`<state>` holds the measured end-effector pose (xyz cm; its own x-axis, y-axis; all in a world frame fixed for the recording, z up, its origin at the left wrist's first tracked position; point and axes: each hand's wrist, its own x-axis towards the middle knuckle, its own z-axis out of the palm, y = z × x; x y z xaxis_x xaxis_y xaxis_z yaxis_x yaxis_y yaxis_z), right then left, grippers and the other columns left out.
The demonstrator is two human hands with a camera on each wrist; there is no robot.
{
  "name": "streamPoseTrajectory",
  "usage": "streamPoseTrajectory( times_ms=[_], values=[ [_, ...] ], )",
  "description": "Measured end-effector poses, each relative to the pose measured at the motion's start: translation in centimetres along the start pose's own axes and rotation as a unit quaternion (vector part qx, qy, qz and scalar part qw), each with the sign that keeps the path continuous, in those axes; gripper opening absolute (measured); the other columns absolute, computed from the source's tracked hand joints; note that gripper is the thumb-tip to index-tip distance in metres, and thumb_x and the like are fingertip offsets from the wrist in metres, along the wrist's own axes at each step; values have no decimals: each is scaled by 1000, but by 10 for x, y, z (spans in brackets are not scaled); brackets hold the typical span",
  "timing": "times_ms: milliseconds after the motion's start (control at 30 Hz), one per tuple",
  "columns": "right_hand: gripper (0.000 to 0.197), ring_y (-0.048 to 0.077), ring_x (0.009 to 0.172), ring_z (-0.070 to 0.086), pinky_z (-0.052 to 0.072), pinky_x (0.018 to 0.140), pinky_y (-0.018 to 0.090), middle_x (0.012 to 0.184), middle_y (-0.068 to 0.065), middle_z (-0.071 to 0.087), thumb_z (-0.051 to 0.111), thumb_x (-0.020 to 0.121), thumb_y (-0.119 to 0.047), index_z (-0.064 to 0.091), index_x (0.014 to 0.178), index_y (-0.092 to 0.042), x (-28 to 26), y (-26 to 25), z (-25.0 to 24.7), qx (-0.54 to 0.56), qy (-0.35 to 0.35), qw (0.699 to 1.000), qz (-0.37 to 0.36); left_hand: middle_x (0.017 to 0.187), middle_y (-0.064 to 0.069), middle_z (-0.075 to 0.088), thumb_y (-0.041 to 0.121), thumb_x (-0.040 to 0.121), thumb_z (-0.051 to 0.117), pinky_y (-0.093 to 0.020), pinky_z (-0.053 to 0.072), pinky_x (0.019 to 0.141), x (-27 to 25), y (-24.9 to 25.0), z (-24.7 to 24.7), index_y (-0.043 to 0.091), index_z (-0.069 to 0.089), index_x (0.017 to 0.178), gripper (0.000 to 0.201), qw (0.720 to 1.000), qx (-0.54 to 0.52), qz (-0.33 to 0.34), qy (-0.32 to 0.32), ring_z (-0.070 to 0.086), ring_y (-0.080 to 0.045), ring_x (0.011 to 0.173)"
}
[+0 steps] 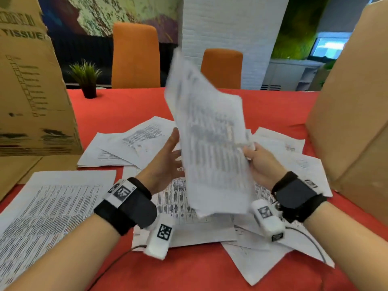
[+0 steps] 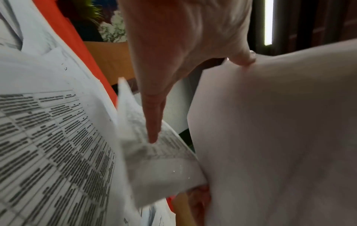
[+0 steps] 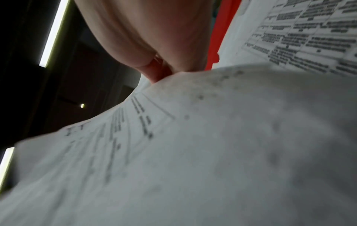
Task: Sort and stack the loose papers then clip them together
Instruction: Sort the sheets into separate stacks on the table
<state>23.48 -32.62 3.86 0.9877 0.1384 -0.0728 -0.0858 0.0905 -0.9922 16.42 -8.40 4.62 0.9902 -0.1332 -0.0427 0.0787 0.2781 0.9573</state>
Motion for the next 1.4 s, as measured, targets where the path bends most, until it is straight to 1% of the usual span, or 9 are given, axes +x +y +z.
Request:
streamPoseTrajectory(
  times_ms=[333,467,600,667,800,900,1033,1233,1400],
  values=[
    [6,21,67,66,57,54,28,82,9,64,56,96,-12,59,94,-7,-22,41,6,-183,-21,965,187,97,-17,69,1,90,56,-42,57,76,-10,-12,-60,-2,55,121,31,954,216,-134,160,68,-32,84],
    [12,16,49,64,55,45,24,76,11,59,62,89,1,53,87,-7,-20,41,-2,-191,-27,959,206,93,-10,69,6,92,57,-34,55,63,-14,8,-73,3,58,116,24,965,123,-30,229,69,-23,75],
    [11,23,60,70,56,50,25,73,14,66,65,90,-6,55,85,-7,-40,34,8,-231,-189,917,263,115,-17,67,13,86,67,-43,54,88,-3,14,-89,-1,61,117,34,953,40,4,299,67,-29,94],
    [17,22,63,68,58,57,26,81,17,71,65,92,-21,57,92,-5,-43,28,6,-318,-238,886,240,113,-14,67,16,85,69,-36,54,79,3,4,-83,-3,62,114,35,952,73,-22,296,67,-26,85],
    [40,22,70,64,57,63,31,92,14,69,62,92,-36,57,111,-1,-10,8,-45,-458,-4,880,127,114,-15,68,17,81,74,-31,52,75,9,-20,-72,-1,62,118,43,944,216,-106,225,67,-27,89],
    [63,27,100,58,48,82,35,123,15,59,68,87,-38,45,134,-3,3,-6,-95,-590,59,790,158,121,-17,61,14,78,77,-31,48,79,7,-27,-76,-3,54,124,54,882,397,-156,200,60,-28,100],
    [77,28,111,57,48,84,33,138,6,43,65,79,-4,35,143,-34,4,0,-94,-678,-84,724,97,144,-24,31,34,72,80,-44,37,106,8,-28,-93,1,24,143,96,791,519,-217,240,33,-41,132],
    [43,21,75,55,44,55,26,108,0,37,54,80,-2,48,104,-37,3,32,-34,-772,-226,588,84,138,-19,50,32,76,77,-41,41,105,13,-29,-100,-4,40,136,79,811,502,-209,216,48,-34,125],
    [16,19,78,53,36,58,22,118,-2,39,50,83,-6,55,85,-20,2,36,-27,-790,-239,564,-29,115,-9,64,16,84,70,-34,48,72,3,-26,-93,-1,60,118,40,872,414,-205,162,61,-22,88]
  ],
)
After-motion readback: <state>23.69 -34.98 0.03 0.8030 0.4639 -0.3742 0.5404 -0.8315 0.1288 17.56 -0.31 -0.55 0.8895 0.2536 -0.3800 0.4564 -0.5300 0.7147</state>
